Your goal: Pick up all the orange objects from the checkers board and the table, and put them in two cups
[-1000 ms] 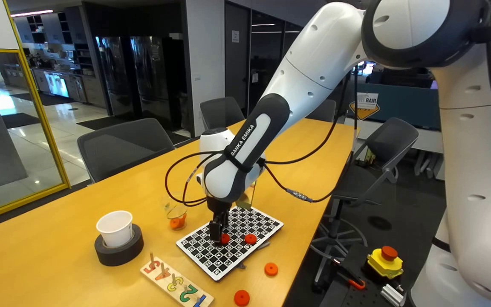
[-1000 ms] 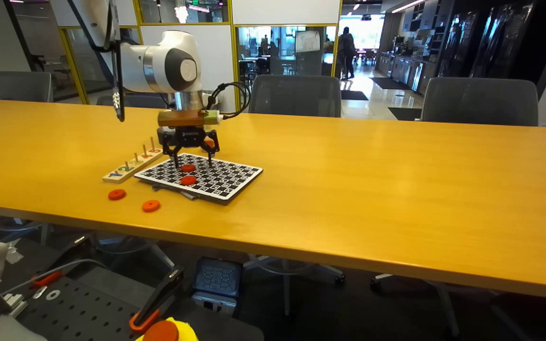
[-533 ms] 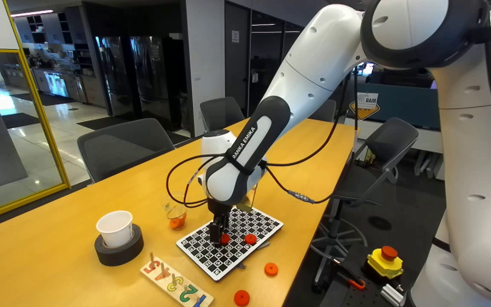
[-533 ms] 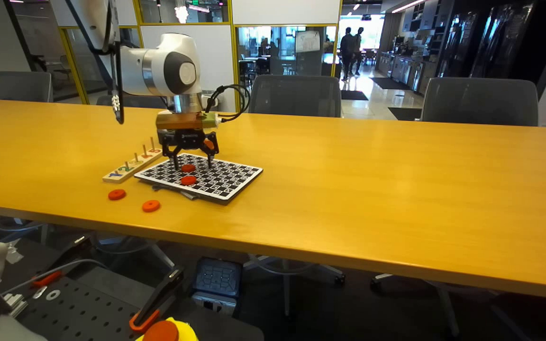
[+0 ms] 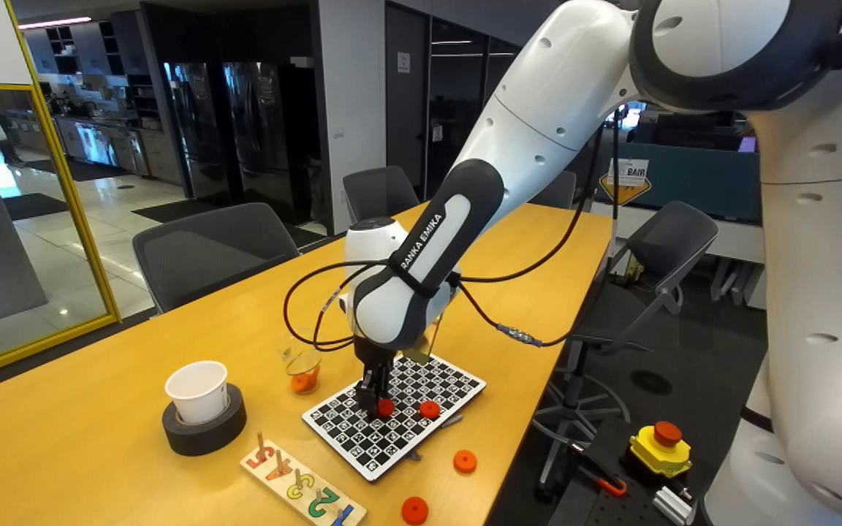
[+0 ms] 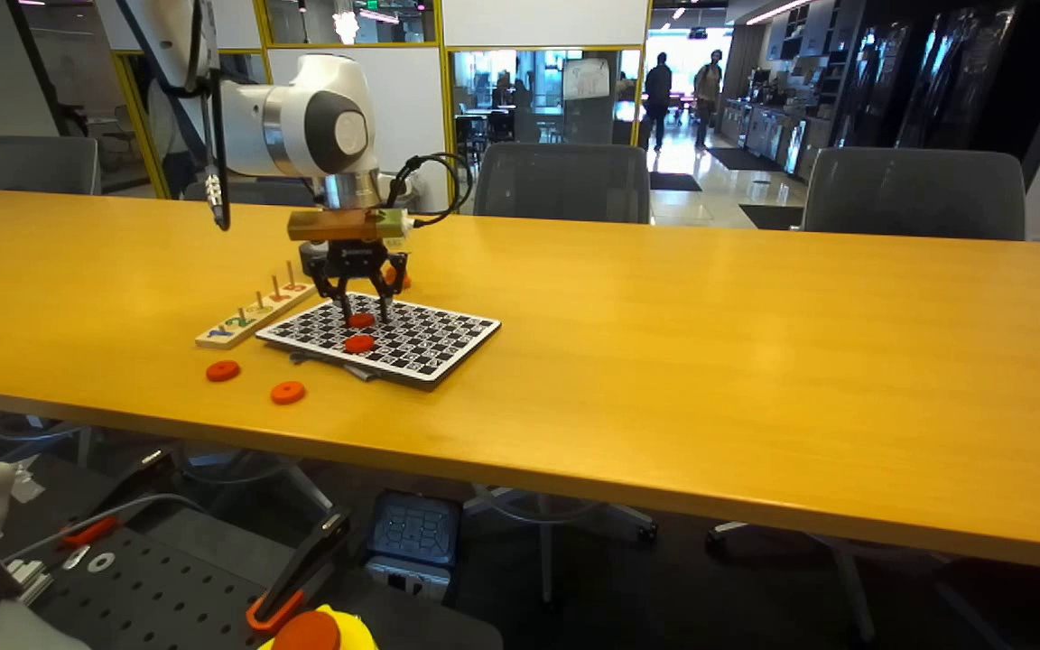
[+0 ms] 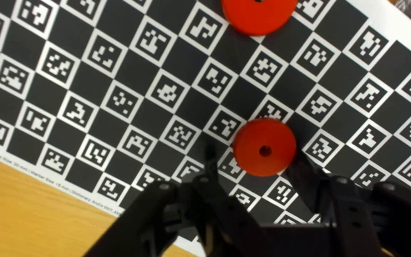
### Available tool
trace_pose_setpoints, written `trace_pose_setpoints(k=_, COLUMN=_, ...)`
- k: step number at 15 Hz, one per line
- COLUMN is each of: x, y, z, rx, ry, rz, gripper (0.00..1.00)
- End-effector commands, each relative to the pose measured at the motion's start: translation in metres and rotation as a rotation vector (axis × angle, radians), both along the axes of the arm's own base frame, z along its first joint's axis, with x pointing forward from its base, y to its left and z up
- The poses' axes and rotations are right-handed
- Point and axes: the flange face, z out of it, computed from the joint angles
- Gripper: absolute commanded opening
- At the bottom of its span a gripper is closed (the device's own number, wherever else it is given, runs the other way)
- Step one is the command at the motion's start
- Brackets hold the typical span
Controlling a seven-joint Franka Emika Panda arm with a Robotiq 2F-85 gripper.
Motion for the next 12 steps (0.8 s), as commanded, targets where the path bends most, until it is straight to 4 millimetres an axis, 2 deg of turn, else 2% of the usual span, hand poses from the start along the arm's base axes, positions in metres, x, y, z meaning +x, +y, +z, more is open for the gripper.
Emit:
trace_pose_setpoints(k=1, x=-0.010, y=0.002, z=0.007, rx=-0.010, ry=-0.026, rz=-0.031, gripper=0.24)
trace_pose_setpoints(k=2, x=-0.011, y=0.003, z=0.009, rx=-0.011, ry=-0.027, rz=-0.037, gripper=0.16)
trace_pose_setpoints(k=3, x=-0.011, y=0.003, z=0.009, rx=-0.016, ry=-0.025, rz=-0.042, gripper=0.20)
trace_pose_setpoints(k=6, x=-0.008, y=0.002, z=0.021, rx=-0.034, ry=-0.031, rz=-0.044, gripper=0.21)
trace_pose_setpoints(k=9, x=0.001, y=0.001, z=0.046, rx=-0.060, ry=-0.066, rz=-0.032, gripper=0.21)
trace_pose_setpoints(k=12, x=0.015, y=0.019, z=0.078, rx=-0.076, ry=-0.110, rz=0.025, gripper=0.21)
